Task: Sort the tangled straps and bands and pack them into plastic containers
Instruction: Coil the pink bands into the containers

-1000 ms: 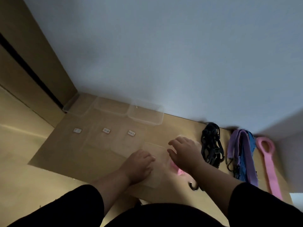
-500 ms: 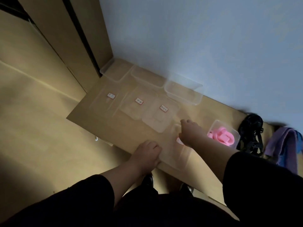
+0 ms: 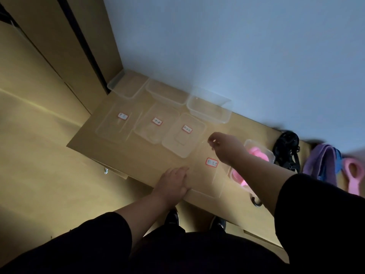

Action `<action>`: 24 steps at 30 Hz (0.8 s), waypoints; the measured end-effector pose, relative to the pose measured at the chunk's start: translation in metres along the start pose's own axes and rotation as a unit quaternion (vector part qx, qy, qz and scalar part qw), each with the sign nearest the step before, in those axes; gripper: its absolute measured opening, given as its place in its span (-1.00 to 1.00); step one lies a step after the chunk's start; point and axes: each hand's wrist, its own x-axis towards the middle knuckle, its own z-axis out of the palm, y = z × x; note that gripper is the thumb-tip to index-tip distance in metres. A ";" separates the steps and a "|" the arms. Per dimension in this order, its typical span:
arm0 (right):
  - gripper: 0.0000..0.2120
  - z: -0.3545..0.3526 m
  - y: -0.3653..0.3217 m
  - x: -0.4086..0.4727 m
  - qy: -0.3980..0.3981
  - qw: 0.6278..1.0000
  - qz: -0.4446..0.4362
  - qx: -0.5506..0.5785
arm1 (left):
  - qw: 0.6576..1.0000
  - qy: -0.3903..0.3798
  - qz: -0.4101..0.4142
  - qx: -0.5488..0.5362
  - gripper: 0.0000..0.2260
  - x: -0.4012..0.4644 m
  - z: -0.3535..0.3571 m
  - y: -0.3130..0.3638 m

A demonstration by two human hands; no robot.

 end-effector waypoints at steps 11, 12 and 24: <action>-0.75 -0.074 0.056 -0.038 0.103 0.993 0.026 0.045 | 0.990 -0.069 0.036 -0.114 -0.14 0.032 -0.014 0.089; -0.74 -0.078 0.064 -0.041 0.109 0.992 0.036 0.049 | 0.990 -0.076 0.048 -0.108 -0.13 0.036 -0.011 0.097; -0.42 -0.067 0.131 -0.035 0.055 0.992 0.049 -0.098 | 0.988 -0.106 0.041 -0.104 -0.25 0.076 0.027 0.138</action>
